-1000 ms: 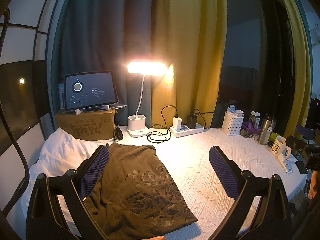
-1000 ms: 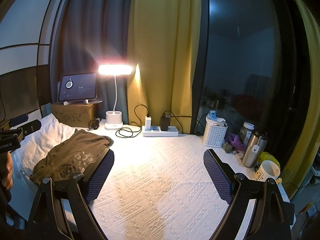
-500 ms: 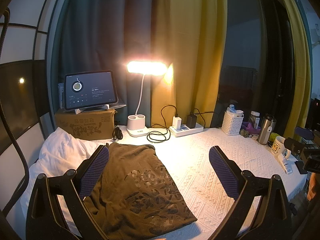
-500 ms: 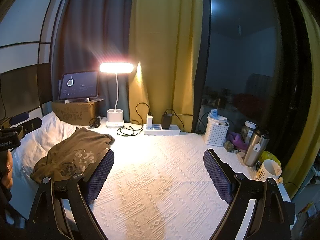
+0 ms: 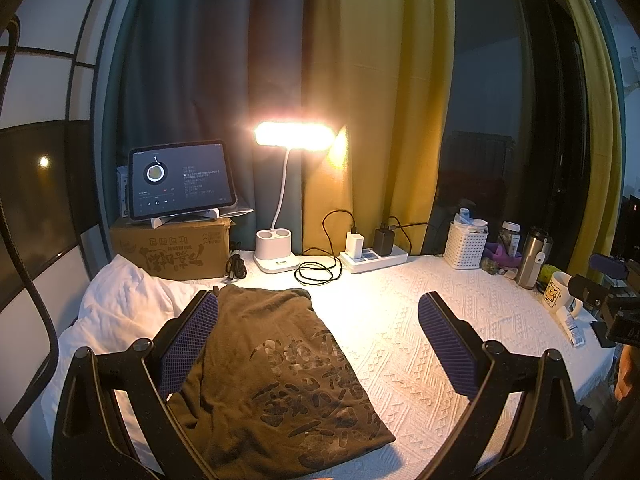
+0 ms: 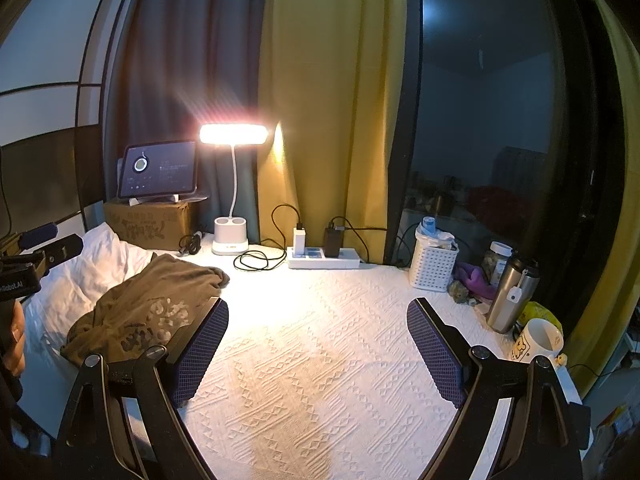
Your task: Fold small clothes
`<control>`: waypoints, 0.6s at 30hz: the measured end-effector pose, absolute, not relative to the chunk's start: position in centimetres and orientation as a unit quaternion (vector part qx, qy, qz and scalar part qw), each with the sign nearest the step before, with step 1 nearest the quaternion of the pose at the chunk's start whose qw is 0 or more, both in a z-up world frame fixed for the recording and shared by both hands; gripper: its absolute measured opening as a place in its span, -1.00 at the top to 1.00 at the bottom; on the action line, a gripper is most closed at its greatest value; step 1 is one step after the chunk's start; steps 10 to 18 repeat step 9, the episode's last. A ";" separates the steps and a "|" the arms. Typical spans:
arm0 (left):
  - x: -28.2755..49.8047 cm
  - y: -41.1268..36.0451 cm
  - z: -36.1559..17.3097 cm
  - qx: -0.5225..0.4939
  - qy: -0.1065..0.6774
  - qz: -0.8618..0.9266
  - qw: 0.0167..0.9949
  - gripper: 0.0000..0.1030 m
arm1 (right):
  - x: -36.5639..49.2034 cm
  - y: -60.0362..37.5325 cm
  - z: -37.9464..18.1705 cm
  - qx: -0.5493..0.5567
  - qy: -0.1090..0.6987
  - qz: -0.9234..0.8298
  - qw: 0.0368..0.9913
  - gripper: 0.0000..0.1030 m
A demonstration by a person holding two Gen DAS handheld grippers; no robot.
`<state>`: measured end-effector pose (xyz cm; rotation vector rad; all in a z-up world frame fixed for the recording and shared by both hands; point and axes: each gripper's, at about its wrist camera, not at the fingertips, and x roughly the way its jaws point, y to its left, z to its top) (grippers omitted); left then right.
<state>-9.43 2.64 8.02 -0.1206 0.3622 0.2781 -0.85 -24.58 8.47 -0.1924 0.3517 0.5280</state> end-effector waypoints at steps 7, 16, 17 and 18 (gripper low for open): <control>-9.4 2.8 7.9 -0.061 0.180 0.140 0.972 -0.93 | -0.8 -24.5 8.2 -0.095 0.174 0.260 0.945 -0.78; -9.4 2.8 7.8 -0.064 0.182 0.141 0.971 -0.93 | -0.7 -24.4 8.2 -0.096 0.176 0.260 0.945 -0.78; -9.4 2.8 7.8 -0.064 0.182 0.141 0.971 -0.93 | -0.7 -24.4 8.2 -0.096 0.176 0.260 0.945 -0.78; -9.4 2.8 7.8 -0.064 0.182 0.141 0.971 -0.93 | -0.7 -24.4 8.2 -0.096 0.176 0.260 0.945 -0.78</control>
